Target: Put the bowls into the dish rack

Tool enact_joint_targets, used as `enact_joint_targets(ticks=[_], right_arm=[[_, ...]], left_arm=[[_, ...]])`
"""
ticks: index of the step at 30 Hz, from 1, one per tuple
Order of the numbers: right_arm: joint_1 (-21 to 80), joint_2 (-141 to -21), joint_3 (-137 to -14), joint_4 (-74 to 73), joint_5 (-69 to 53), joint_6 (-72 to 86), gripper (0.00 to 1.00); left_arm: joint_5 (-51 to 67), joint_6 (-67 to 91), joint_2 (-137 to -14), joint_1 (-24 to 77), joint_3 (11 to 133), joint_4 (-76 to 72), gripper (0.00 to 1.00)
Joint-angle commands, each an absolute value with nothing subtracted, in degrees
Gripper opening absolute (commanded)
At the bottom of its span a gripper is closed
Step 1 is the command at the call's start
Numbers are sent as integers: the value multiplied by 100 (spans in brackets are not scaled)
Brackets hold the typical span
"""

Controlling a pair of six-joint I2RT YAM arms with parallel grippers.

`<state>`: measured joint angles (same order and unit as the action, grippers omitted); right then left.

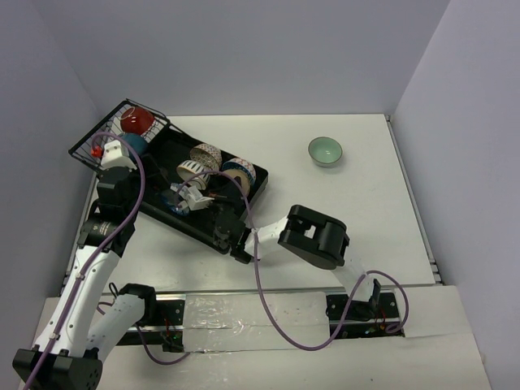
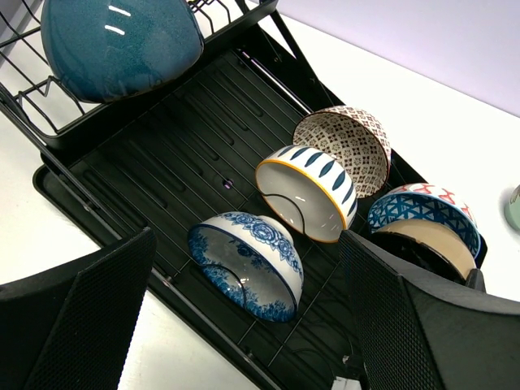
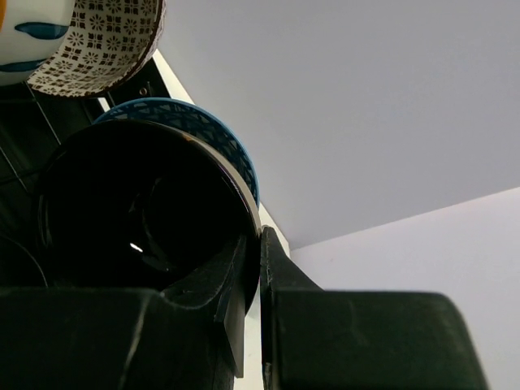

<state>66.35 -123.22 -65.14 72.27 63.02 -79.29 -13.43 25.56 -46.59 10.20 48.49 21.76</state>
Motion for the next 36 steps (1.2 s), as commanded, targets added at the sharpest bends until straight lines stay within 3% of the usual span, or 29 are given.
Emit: enact_joint_targets(ticks=[1,7,22,28,32,36], right_arm=[[6609,-12436,-6776,8138,6416,-8332,0],[6679,-12147,-6540,7666,6355,-7772,0],[6917,-11242,-6222,4590,5696,-5812,2],[6961,-10960,-6495,3279,5485,-5011,20],[6987,-10741,-6486,3033,5441,-4878,41],[7014,-10363,-6495,2576,5318,-4501,47]], left_arm=[[-1424,2479,-4526,993,4834,2048,99],[-1441,2487,-4509,993,4834,2057,99],[-1468,2461,-4430,993,4816,2039,99],[-1459,2452,-4421,993,4816,2048,99],[-1459,2461,-4412,993,4816,2039,99],[-1441,2452,-4421,993,4816,2039,99]])
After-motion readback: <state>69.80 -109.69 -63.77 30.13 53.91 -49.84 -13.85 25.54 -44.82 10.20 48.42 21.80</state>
